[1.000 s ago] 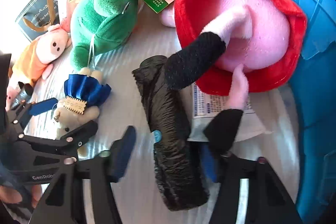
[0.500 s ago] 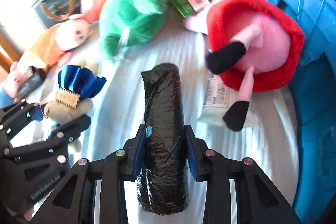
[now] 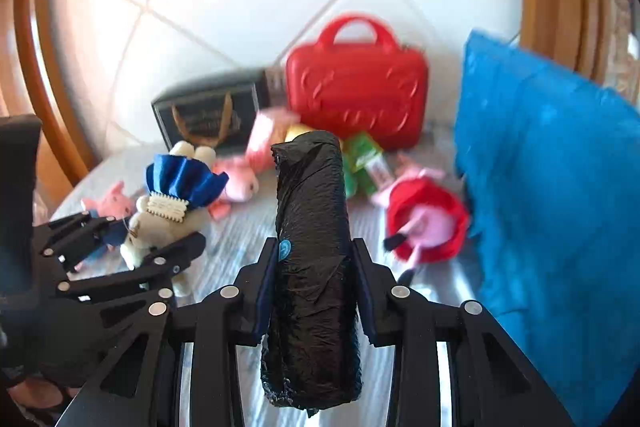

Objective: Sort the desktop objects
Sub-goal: 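Carry the black roll and bear plush into the blue bin and release them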

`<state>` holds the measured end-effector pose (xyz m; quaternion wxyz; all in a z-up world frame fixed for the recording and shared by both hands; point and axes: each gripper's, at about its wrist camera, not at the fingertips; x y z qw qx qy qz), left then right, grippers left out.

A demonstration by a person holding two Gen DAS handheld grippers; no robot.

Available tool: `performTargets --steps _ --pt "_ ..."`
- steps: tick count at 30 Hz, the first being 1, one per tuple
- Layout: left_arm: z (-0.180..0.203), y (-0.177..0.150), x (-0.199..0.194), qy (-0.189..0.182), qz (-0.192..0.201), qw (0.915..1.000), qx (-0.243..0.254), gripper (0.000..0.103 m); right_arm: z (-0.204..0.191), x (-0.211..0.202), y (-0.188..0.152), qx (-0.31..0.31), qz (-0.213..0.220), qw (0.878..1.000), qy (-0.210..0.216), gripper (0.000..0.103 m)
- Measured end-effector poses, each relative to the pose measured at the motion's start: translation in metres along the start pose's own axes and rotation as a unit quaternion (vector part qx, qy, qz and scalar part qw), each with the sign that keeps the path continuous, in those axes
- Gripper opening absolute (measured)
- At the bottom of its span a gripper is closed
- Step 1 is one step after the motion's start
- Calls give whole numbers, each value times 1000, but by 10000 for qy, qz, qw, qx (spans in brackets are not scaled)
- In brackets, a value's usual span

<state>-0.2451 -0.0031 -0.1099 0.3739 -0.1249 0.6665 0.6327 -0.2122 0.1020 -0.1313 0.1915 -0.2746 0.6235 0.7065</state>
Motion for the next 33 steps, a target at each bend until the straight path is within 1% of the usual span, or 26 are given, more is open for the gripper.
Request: performTargets --steps 3,7,12,16,18,23,26,29,30,32,33 --pt "29 13 -28 -164 336 9991 204 44 22 -55 6 167 395 9988 -220 34" --pt "75 39 -54 -519 669 9955 426 44 55 -112 14 424 803 9942 -573 35" --pt "143 64 -67 -979 880 9891 656 44 110 -166 17 726 1145 9848 -1091 34" --pt "201 76 -69 -1284 946 9831 902 44 162 -196 16 908 1233 9750 -1612 34" --pt "231 82 -67 -1432 890 9807 992 44 191 -202 13 1009 1194 9701 -1856 34" --pt "294 94 -51 -1769 670 9757 1102 44 254 -205 -1 1206 1010 9626 -2206 34" --pt "324 99 -39 -1806 484 9753 1175 44 285 -195 -11 1335 840 9617 -2243 34" --pt "346 99 -32 -1753 406 9749 1315 44 309 -188 -24 1438 732 9610 -2247 34" --pt "353 99 -31 -1669 352 9749 1430 44 315 -187 -27 1450 702 9605 -2269 34" --pt "359 100 -32 -1632 355 9743 1515 49 327 -185 -29 1479 682 9592 -2311 34" --pt "360 100 -32 -1640 346 9738 1534 54 333 -182 -30 1502 669 9583 -2338 34"
Point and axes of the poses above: each gripper's, at about its wrist camera, not at the fingertips, and x roughly the way its jaws point, z to its right, y to its top, and after that the axes turned 11 degrees about -y, right-handed
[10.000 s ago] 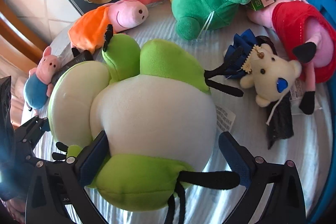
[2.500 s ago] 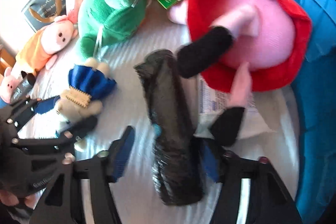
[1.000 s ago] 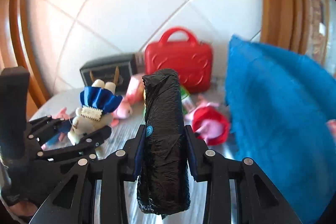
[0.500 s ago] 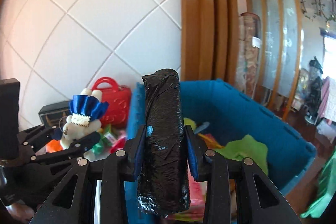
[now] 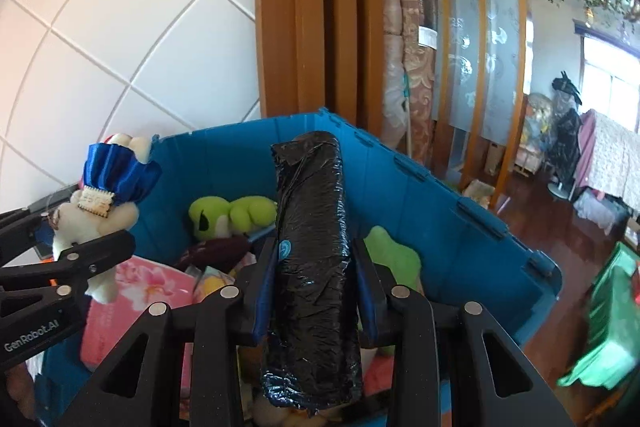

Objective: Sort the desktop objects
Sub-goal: 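Carry the black roll and bear plush into the blue bin and release them, then withdraw both tools from the bin back toward the bed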

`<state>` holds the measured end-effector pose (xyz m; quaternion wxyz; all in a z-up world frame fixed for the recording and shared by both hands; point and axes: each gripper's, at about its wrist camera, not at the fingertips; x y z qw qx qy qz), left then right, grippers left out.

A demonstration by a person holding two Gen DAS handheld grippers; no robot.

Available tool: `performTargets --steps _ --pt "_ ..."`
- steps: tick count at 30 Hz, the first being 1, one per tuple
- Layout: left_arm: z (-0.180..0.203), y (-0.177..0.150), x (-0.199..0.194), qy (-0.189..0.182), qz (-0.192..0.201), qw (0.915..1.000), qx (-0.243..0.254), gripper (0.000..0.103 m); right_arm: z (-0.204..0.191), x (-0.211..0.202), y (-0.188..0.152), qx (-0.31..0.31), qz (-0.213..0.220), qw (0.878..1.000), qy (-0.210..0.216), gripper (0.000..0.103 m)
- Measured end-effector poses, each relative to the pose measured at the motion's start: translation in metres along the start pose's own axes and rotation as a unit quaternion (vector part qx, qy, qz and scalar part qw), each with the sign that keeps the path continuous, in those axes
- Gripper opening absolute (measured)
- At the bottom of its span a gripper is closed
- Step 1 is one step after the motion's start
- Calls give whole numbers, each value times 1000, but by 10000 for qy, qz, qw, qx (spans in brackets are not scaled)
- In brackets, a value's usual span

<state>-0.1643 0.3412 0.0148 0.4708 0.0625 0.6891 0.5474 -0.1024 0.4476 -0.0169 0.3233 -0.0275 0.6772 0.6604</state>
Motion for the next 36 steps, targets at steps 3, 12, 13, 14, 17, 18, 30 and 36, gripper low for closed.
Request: performTargets --steps 3,12,13,14,17,18,30,36 --pt "1 -2 -1 -83 33 9999 58 80 8 10 2 38 -59 9998 -172 36" --pt "-2 -12 -16 -166 295 9994 -56 96 17 1 7 48 320 9987 -401 103" --pt "-3 -14 -18 -163 299 9994 -73 96 17 -1 7 53 327 9987 -387 103" --pt "-4 -16 -21 -145 305 9994 -74 96 17 -4 6 60 324 9987 -379 103" --pt "-8 -23 -30 -73 321 9994 -125 97 17 -12 5 63 315 9988 -372 103" --pt "-11 -26 -34 -67 323 9993 -145 97 16 -15 5 72 314 9988 -364 103" --pt "-71 -83 -94 395 238 9968 -650 97 -53 -76 3 -229 656 9972 288 103" --pt "-130 -123 -137 846 246 9895 -1142 97 -111 -104 1 -549 801 9921 800 103"
Point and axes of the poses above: each gripper's, at about its wrist camera, not at the fingertips, and x roughly the way its jaws point, z to its right, y to its top, and after that the axes turned 11 degrees about -y, right-handed
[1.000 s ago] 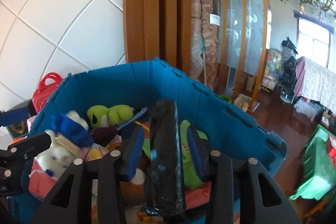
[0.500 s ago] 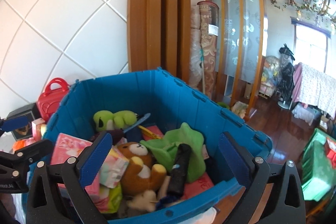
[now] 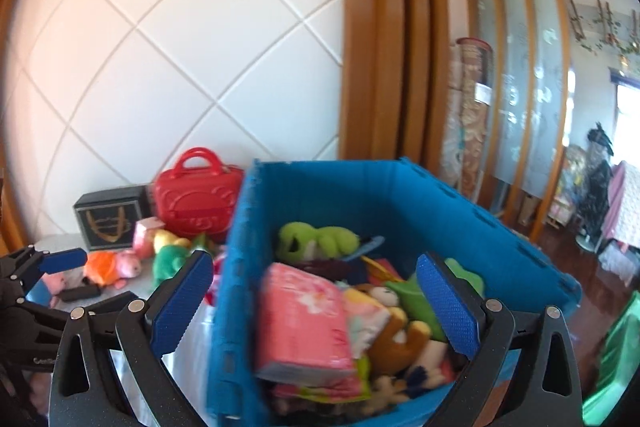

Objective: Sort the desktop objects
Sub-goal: 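Withdraw both tools from the bin back toward the bed, then grasp the second black rolled bag with the left tool while the right tool grasps the white wipes packet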

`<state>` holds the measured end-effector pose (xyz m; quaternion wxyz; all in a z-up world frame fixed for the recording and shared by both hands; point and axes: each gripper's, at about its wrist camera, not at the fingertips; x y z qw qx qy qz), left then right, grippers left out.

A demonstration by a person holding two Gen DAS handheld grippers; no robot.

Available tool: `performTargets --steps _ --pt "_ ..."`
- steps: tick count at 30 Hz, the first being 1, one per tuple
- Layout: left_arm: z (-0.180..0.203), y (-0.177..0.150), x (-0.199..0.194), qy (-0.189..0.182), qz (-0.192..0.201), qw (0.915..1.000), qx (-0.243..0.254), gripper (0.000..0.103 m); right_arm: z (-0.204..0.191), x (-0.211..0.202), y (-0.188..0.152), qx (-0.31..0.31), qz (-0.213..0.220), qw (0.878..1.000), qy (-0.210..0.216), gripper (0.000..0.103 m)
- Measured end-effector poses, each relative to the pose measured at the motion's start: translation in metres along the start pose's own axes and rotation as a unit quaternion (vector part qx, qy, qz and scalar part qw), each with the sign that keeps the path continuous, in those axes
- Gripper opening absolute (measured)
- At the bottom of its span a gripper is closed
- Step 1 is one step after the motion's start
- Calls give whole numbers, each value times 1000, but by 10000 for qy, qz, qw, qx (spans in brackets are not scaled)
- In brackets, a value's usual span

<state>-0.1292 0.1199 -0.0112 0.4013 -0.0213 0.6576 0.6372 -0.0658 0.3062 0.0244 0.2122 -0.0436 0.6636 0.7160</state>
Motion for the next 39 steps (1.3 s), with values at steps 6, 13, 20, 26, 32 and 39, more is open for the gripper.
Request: performTargets --steps 6,13,20,26,32,39 --pt "-84 -36 -26 597 -180 9971 -441 97 -68 -3 3 -302 -37 9980 558 103" --pt "-190 -85 -40 1240 -563 9836 -1180 97 -147 8 -3 -634 -198 9914 1125 103" --pt "-282 -134 -30 1681 -1081 9652 -1687 97 -213 51 -32 -931 -838 9829 1352 103" --pt "-351 -161 7 1756 -1624 9523 -1896 97 -255 104 -66 -1116 -1545 9724 1343 103" --pt "-410 -160 65 1750 -2033 9478 -1722 97 -280 181 -101 -1094 -2395 9592 1027 103" --pt "-462 -164 140 1610 -2408 9449 -1521 97 -291 262 -145 -939 -3128 9433 591 103"
Point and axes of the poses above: each gripper's, at about its wrist camera, not at the fingertips, and x roughly the way its jaws point, z to its right, y to its top, and after that the axes turned 11 degrees about -y, right-handed
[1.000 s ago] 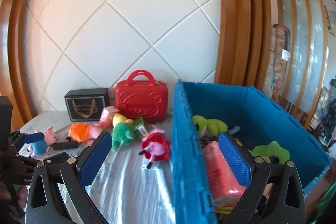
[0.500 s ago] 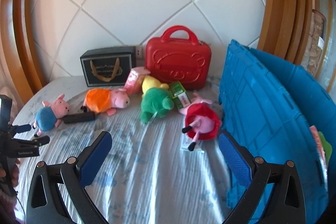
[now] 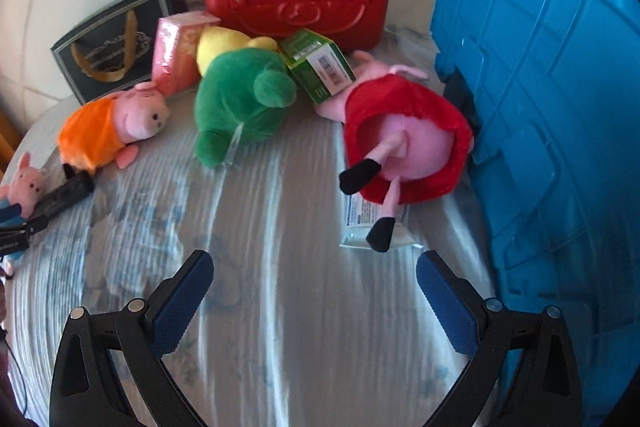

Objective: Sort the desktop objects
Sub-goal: 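Grasp the second black rolled bag with the left tool while the right tool grasps the white wipes packet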

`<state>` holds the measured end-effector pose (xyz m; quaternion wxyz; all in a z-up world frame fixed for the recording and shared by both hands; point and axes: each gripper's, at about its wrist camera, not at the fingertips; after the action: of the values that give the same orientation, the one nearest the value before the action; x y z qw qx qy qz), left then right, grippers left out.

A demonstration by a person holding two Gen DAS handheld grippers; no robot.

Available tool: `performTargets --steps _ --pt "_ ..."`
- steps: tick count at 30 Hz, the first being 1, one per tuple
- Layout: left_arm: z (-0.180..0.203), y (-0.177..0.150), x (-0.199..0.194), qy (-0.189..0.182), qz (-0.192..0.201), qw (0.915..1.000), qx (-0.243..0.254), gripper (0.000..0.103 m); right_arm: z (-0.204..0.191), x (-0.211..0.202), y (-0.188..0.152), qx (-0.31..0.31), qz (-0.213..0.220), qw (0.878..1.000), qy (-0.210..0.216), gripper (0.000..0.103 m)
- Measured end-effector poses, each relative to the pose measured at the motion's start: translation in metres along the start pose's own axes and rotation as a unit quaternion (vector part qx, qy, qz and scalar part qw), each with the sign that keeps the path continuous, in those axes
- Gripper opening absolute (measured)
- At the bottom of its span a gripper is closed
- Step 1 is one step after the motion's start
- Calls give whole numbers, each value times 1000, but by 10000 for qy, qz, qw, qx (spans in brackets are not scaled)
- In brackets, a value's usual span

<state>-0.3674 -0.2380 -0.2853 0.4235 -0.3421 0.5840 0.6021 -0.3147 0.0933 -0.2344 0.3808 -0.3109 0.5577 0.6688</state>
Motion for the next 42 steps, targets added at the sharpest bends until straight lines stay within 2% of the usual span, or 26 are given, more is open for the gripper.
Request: performTargets --steps 6,7,9,12,18,24,26,27,28,29,30,31,32,34,38,42 --pt "6 15 38 189 -99 9986 476 97 23 70 13 552 -257 9979 -238 103" --pt "6 17 43 183 -130 9986 481 100 23 81 14 528 -279 9978 -285 103" --pt "4 24 48 -107 -92 9991 403 100 24 100 16 507 -359 9973 -385 103" --pt "-3 30 55 -375 -132 9991 138 103 25 121 17 573 -462 9969 -278 103" --pt "-2 24 54 -464 -59 9988 144 103 20 133 23 423 -364 9983 -171 103" --pt "-4 12 49 -472 6 9988 -148 103 30 132 20 840 -113 9963 -126 103" --pt "-4 4 45 -432 60 9987 -251 102 32 131 18 780 -80 9969 -99 103" --pt "-3 1 42 -415 99 9987 -281 95 32 130 18 688 -82 9976 -78 103" --pt "-2 -3 38 -399 142 9986 -311 82 32 130 17 634 -93 9979 -82 102" --pt "-1 -7 34 -403 159 9985 -343 76 33 128 16 606 -103 9980 -159 92" --pt "0 -11 30 -391 180 9984 -359 64 34 126 15 578 -98 9978 -310 87" --pt "1 -14 28 -390 191 9984 -370 55 37 123 14 634 -87 9974 -324 75" --pt "2 -17 26 -378 196 9983 -396 52 41 120 12 706 -70 9968 -381 64" --pt "4 -22 23 -340 199 9981 -473 42 49 117 10 744 -72 9965 -367 58" --pt "6 -29 19 -304 187 9970 -689 36 50 112 8 597 -138 9975 -347 53" --pt "8 -41 12 -339 198 9954 -872 32 54 100 -2 668 -221 9975 -78 51"
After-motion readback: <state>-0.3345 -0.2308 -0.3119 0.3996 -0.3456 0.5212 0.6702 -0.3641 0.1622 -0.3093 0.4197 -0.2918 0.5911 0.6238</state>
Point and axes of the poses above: each gripper's, at about its wrist camera, not at the fingertips, and x roughly the way its jaws point, z to its right, y to its top, and after that the axes turned 11 degrees about -y, right-handed
